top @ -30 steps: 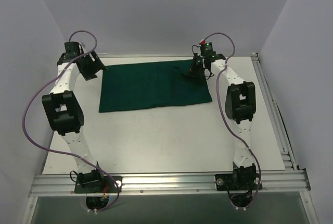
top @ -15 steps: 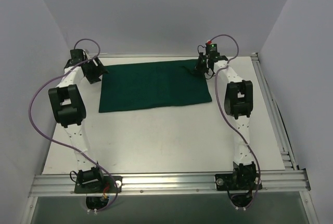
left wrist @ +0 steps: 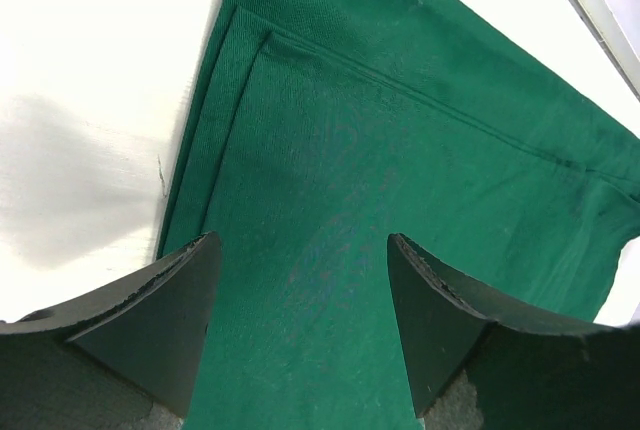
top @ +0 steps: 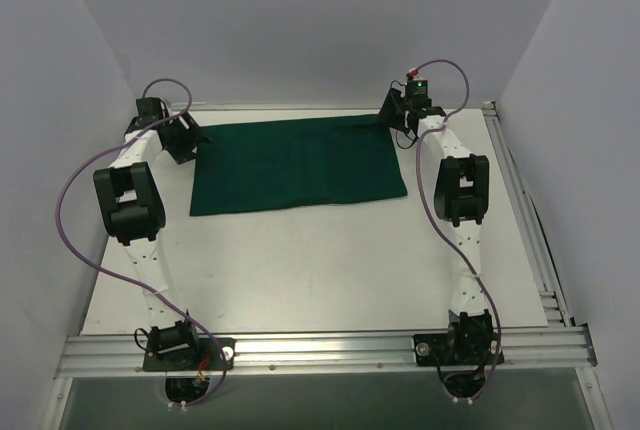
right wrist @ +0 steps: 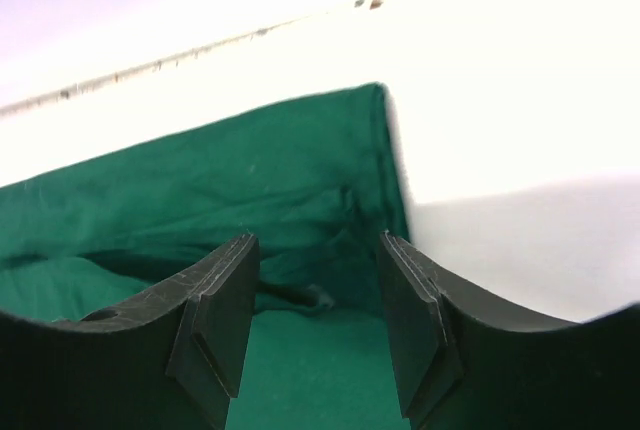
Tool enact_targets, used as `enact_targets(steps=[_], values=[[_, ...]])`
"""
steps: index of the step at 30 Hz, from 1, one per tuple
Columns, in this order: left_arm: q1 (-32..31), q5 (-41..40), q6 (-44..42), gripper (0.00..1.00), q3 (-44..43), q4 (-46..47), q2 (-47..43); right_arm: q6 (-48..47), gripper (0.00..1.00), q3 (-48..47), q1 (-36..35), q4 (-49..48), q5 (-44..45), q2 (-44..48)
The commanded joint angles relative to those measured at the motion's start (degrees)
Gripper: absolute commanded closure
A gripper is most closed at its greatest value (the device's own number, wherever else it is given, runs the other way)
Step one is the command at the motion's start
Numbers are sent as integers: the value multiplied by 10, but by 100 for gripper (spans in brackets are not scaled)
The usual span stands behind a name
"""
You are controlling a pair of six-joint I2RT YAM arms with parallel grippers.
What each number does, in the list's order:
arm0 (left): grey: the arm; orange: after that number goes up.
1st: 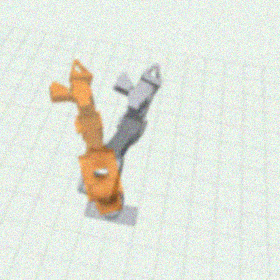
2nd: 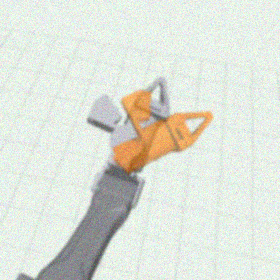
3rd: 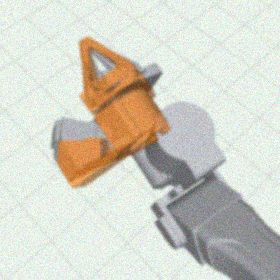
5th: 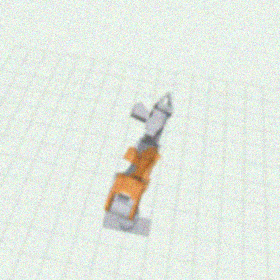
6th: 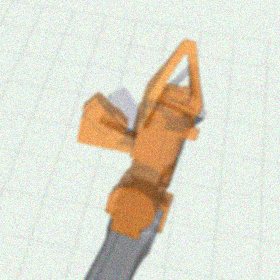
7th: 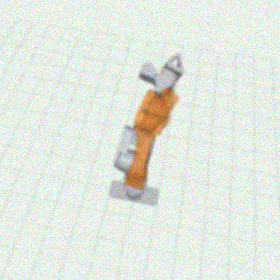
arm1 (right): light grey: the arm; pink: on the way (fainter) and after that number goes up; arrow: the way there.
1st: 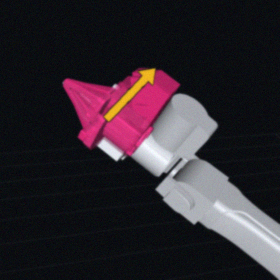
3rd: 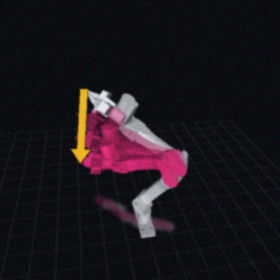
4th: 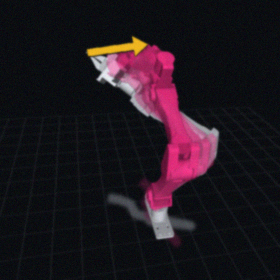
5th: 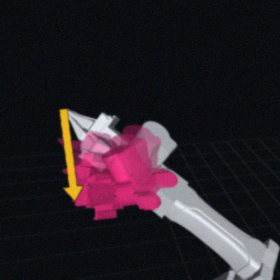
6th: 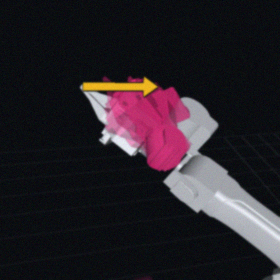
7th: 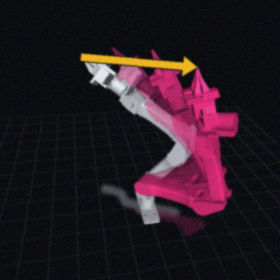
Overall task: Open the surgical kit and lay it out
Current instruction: Open the surgical kit at the center of the board.
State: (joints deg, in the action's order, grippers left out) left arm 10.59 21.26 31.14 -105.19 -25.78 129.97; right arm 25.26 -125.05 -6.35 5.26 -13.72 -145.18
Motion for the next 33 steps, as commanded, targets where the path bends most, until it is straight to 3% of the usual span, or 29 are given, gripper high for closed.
enact_targets(steps=[1, 8, 18, 22, 25, 29, 33], values=[[1, 15, 7, 24, 4, 28, -37, -13, 50, -19, 4, -40, 16, 10], [0, 26, 20, 24, 9, 35, -34, -20, 53, -41, 4, -39, 11, -12], [-3, 29, 27, 24, 13, 37, -32, -49, 38, -73, 3, -39, -20, -51], [-4, 28, 27, 24, 11, 36, -34, -60, 37, -73, 0, -20, -2, -55], [-5, 27, 27, 24, 11, 35, -33, -61, 41, -53, 3, -25, -1, -48], [-6, 27, 28, 24, 14, 34, -34, -65, 56, -47, 2, -29, -5, -45], [-9, 28, 30, 24, 15, 34, -36, -78, 57, -48, -3, -24, 7, -37]])
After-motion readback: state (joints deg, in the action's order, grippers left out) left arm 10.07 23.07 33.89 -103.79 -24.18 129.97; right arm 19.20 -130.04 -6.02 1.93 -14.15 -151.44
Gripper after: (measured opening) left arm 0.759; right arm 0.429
